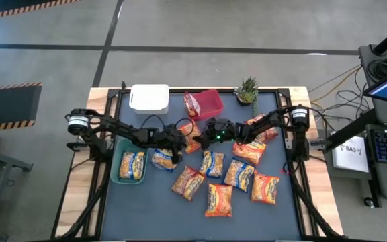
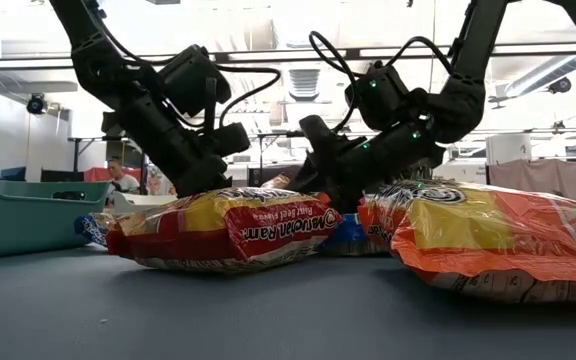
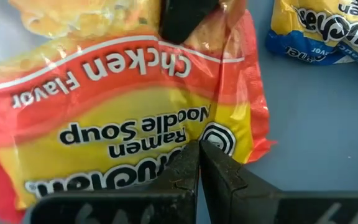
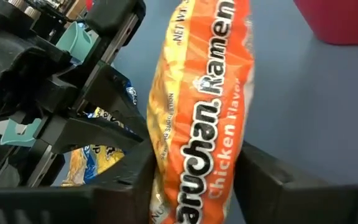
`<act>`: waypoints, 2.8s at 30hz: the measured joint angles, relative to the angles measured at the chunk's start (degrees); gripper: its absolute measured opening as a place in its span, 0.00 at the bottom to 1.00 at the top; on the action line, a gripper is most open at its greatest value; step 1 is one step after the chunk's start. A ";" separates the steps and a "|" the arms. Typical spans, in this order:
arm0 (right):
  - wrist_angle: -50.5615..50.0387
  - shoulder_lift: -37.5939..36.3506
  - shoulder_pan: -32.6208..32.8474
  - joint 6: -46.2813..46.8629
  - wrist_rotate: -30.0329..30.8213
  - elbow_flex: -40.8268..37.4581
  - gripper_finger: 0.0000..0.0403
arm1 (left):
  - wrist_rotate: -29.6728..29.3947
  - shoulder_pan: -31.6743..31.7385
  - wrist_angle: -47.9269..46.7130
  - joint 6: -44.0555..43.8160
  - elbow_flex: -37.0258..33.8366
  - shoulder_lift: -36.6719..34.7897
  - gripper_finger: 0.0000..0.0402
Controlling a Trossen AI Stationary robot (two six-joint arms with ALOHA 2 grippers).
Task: Sort Maruchan noodles
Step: Put the orange noodle pack into the white bin
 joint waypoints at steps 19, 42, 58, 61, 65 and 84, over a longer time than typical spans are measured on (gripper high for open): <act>0.24 -3.88 0.98 -1.61 0.59 -0.04 0.29 | -0.10 -1.09 -9.35 6.82 -0.09 -20.22 0.00; -28.02 -7.34 4.55 -16.75 16.54 21.69 0.29 | -10.90 -1.11 -22.52 16.21 -3.99 -56.22 0.00; -33.48 -7.27 -0.35 -24.22 25.31 34.75 0.29 | -15.14 -1.09 -21.87 16.68 -7.41 -72.47 0.00; -29.81 -5.92 -0.84 -24.62 24.77 34.87 0.29 | -15.14 -1.09 -21.89 16.67 -7.48 -74.02 0.00; -28.06 -2.31 -1.38 -25.51 24.49 36.68 0.29 | -15.10 -1.09 -22.13 16.65 -7.53 -75.25 0.00; -34.31 21.53 -4.77 -32.89 25.10 67.67 0.29 | -15.05 -1.10 -25.17 17.90 -7.56 -78.96 0.00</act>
